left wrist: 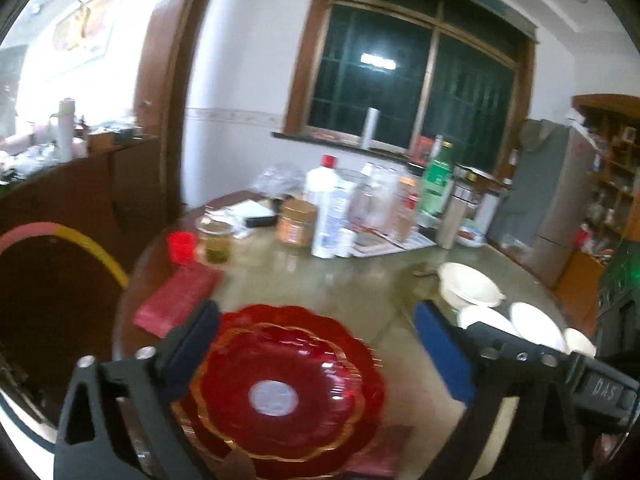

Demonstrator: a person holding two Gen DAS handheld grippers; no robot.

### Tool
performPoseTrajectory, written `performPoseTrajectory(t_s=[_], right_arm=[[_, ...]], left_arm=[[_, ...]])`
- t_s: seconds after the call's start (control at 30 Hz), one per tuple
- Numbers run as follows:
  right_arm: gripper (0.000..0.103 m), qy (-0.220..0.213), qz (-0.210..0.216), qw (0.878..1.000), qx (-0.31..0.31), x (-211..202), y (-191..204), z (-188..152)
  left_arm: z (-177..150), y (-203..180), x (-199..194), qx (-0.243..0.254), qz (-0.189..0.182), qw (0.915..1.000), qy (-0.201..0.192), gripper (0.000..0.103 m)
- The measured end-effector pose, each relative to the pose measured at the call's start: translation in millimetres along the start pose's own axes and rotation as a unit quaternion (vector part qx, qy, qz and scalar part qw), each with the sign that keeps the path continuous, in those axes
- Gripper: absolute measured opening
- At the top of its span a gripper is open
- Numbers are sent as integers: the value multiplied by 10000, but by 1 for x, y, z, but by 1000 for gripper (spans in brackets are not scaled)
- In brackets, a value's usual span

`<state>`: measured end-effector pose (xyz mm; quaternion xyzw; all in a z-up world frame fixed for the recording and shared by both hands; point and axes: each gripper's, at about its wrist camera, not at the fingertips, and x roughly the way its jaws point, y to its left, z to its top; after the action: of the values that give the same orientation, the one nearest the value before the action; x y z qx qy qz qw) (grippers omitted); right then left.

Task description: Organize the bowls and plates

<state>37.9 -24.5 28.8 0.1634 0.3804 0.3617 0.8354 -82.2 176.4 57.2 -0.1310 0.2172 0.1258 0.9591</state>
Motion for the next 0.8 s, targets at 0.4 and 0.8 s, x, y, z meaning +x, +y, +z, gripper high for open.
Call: performPoseTrajectory(t_s=[0.4, 0.8], right_arm=[[103, 86, -575, 9903, 1265, -62, -122, -8], [103, 230, -420, 9686, 2441, -44, -195, 19]], left_arm=[[-34, -111, 63, 1298, -631, 9864, 789, 103], [-38, -157, 146, 1128, -792, 9695, 2029, 103]])
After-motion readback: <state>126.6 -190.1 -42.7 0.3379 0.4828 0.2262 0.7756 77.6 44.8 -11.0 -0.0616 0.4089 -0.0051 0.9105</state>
